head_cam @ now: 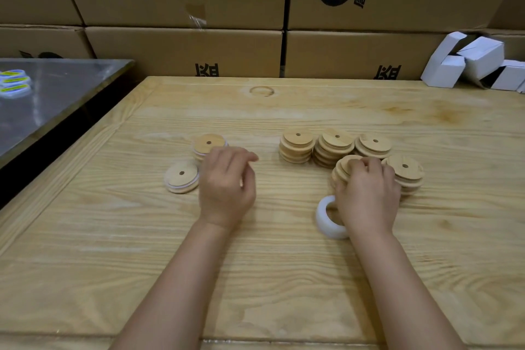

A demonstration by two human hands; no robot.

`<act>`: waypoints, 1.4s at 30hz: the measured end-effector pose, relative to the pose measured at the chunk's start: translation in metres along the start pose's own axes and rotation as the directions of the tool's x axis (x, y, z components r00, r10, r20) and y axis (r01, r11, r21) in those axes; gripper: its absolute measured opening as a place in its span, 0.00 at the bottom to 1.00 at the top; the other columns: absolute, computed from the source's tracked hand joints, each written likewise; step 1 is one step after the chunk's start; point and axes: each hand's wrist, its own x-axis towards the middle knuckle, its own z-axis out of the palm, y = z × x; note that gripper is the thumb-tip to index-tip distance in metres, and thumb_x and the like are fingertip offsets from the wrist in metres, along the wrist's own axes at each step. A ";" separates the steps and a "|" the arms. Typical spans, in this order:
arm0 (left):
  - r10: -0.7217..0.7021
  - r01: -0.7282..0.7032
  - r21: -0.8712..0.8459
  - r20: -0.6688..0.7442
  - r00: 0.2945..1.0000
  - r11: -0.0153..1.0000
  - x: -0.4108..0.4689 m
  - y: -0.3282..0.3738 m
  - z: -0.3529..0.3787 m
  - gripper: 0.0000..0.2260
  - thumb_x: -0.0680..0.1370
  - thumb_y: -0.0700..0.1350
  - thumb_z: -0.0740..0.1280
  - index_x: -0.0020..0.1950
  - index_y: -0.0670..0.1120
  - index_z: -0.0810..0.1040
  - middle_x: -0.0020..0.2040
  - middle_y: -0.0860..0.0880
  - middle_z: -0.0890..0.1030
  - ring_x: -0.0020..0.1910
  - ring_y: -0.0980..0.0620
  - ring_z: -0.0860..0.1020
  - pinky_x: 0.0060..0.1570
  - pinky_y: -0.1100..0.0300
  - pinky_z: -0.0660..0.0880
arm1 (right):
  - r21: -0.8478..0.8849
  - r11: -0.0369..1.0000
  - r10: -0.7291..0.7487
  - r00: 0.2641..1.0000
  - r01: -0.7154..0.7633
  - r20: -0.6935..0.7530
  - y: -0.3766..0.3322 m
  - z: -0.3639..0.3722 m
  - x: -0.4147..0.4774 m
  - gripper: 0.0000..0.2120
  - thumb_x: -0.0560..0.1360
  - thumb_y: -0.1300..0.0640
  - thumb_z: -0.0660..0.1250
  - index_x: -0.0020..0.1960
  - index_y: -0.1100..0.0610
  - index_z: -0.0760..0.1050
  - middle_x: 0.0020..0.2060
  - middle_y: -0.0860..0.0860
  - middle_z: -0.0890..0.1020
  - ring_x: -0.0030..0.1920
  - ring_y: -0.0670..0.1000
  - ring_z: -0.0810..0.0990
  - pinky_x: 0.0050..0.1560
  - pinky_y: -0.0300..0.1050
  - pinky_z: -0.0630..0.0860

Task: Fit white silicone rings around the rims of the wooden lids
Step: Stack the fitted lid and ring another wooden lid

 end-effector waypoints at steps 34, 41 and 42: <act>-0.386 0.894 -0.439 0.843 0.376 -0.088 0.002 0.012 0.018 0.10 0.79 0.38 0.60 0.41 0.42 0.79 0.33 0.47 0.82 0.33 0.51 0.82 0.33 0.59 0.80 | 0.352 0.576 -0.674 0.672 0.738 -0.305 -0.027 -0.012 -0.019 0.07 0.68 0.67 0.71 0.46 0.64 0.80 0.45 0.56 0.81 0.45 0.58 0.80 0.41 0.53 0.79; -0.437 0.910 -0.411 0.828 0.350 -0.051 0.003 0.015 0.020 0.07 0.79 0.42 0.62 0.45 0.41 0.78 0.40 0.44 0.79 0.38 0.48 0.81 0.31 0.58 0.79 | 0.346 0.823 -0.459 0.886 0.450 -0.061 -0.005 -0.027 -0.008 0.08 0.72 0.65 0.64 0.47 0.59 0.80 0.45 0.51 0.81 0.48 0.55 0.79 0.39 0.49 0.75; -0.433 0.912 -0.408 0.831 0.349 -0.047 0.003 0.015 0.020 0.07 0.79 0.42 0.62 0.46 0.42 0.78 0.41 0.44 0.79 0.38 0.48 0.81 0.32 0.58 0.80 | 0.284 0.867 -0.437 0.899 0.410 0.037 -0.001 -0.027 -0.006 0.11 0.72 0.65 0.63 0.51 0.56 0.79 0.48 0.49 0.80 0.52 0.53 0.77 0.41 0.46 0.73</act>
